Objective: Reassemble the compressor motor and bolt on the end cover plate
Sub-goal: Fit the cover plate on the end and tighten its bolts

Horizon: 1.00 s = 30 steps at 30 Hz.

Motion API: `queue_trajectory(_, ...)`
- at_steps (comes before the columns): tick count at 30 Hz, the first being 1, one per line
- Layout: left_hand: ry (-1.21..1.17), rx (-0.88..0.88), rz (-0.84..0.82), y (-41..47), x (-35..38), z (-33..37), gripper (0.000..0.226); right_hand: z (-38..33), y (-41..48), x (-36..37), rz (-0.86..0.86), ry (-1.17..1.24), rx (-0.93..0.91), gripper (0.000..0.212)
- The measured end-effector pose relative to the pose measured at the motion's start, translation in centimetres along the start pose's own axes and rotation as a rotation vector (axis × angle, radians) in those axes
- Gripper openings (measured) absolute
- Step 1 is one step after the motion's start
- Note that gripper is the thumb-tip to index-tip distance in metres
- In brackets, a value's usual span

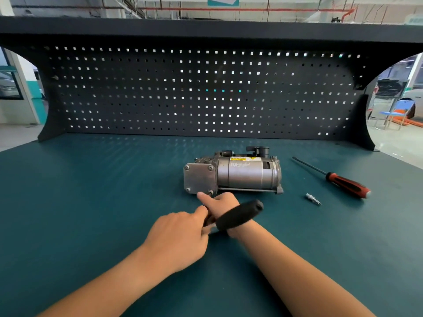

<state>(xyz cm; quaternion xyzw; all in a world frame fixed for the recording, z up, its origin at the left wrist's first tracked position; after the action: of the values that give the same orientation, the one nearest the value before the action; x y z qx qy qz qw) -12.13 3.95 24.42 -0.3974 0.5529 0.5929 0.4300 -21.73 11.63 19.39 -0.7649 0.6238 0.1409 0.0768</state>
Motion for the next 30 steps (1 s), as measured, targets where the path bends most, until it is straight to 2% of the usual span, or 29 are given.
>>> queue_trajectory(3,0.039,0.040,0.009,0.1,0.3,0.5,0.023,-0.1,-0.2,0.0,-0.006,0.025,0.055,0.038)
queue_trajectory(5,-0.169,-0.015,-0.043,0.2,0.7,-0.4,0.016,0.1,-0.6,0.4,-0.008,0.223,0.114,0.030)
queue_trajectory(7,-0.648,-0.194,-0.198,0.2,1.6,-1.9,0.012,0.1,-0.9,0.9,-0.008,0.339,0.159,0.021)
queue_trajectory(9,-1.339,-0.523,-0.388,-0.4,3.3,-3.3,0.011,0.0,-1.0,1.1,-0.008,0.388,0.199,0.021)
queue_trajectory(11,-1.937,-0.790,-0.486,-1.3,4.0,-3.5,0.013,0.0,-0.9,1.5,-0.005,0.460,0.257,0.022)
queue_trajectory(12,-2.113,-0.862,-0.508,-1.5,4.0,-3.5,0.017,0.1,-1.0,1.7,-0.003,0.499,0.285,0.022)
queue_trajectory(14,-2.224,-0.900,-0.505,-1.4,3.8,-3.7,0.021,0.1,-1.2,2.1,-0.001,0.555,0.322,0.022)
queue_trajectory(16,-2.051,-0.842,-0.493,-0.9,3.6,-3.8,0.018,0.2,-1.3,2.3,-0.008,0.584,0.331,0.024)
queue_trajectory(19,-1.546,-0.648,-0.438,0.1,2.3,-3.8,0.009,0.2,-1.4,1.8,-0.040,0.518,0.316,0.025)
queue_trajectory(22,-0.969,-0.306,-0.438,0.8,0.9,-2.3,0.044,0.1,-1.5,1.6,-0.030,0.419,0.259,0.028)
queue_trajectory(24,-0.607,-0.106,-0.423,0.7,0.3,-0.9,0.045,0.2,-1.5,1.4,0.006,0.439,0.234,0.027)
queue_trajectory(27,-0.330,-0.046,-0.350,0.9,-0.1,-0.7,0.040,0.2,-1.7,1.2,0.025,0.456,0.222,0.024)
queue_trajectory(30,-0.194,-0.028,-0.283,1.7,0.0,-1.1,0.039,0.1,-1.8,1.2,0.006,0.457,0.228,0.022)
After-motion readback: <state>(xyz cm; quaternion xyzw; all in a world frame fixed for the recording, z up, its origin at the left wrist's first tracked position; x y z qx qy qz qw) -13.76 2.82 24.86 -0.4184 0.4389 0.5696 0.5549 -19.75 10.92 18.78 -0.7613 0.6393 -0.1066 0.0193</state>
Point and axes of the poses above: each hand's wrist, its own y-axis towards the middle knuckle, its own x-axis out of the palm, z = x × y, the point moved 8 cm from there along y, towards the middle knuckle, and after that the axes turned 9 degrees about -x, right-handed, at the moved point
